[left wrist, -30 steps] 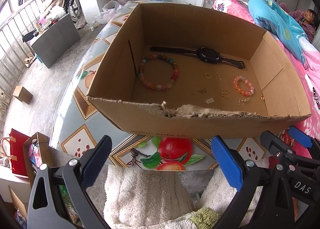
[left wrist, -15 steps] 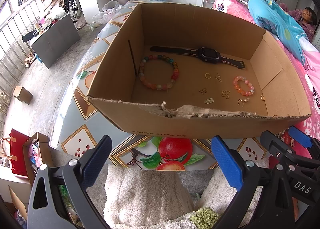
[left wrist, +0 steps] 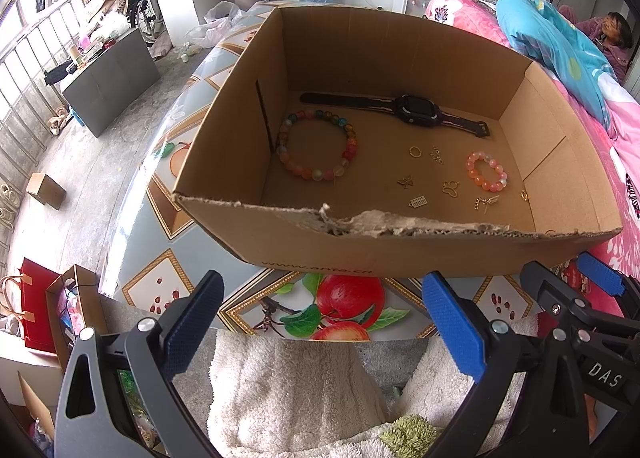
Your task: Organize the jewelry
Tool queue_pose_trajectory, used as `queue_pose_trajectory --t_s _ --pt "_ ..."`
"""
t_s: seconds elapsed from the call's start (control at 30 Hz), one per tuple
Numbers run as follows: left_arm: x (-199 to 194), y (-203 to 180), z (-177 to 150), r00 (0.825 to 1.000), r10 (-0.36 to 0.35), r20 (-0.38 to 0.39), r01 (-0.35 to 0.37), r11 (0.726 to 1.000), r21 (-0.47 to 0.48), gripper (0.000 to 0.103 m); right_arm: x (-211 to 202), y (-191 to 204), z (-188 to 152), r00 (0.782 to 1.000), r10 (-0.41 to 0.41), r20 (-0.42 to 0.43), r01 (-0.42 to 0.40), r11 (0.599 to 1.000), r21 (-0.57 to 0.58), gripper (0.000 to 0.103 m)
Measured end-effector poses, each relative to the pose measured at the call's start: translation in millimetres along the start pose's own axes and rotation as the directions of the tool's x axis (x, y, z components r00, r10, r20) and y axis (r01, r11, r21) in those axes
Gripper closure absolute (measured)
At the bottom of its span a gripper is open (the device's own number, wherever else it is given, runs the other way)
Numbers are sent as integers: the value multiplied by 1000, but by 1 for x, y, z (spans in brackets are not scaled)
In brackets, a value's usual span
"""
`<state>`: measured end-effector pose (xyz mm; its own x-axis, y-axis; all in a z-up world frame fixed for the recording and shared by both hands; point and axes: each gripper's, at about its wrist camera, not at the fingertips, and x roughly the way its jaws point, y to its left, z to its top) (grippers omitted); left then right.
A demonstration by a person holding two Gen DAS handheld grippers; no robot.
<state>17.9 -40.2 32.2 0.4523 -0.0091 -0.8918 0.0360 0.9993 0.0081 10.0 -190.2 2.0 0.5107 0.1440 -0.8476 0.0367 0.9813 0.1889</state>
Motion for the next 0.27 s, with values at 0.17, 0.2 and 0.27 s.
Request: queue_pose_trajectory --t_s 0.17,0.2,0.27 --pt "0 0 0 1000 0 0 0 1000 1 6 0 0 0 1000 1 0 -1 1000 0 8" --pt "0 0 0 1000 0 1 0 1000 1 6 0 0 0 1000 1 0 -1 1000 0 8" --pt "0 -1 0 1000 1 0 -1 1000 1 6 0 0 0 1000 1 -1 -1 1000 -1 8"
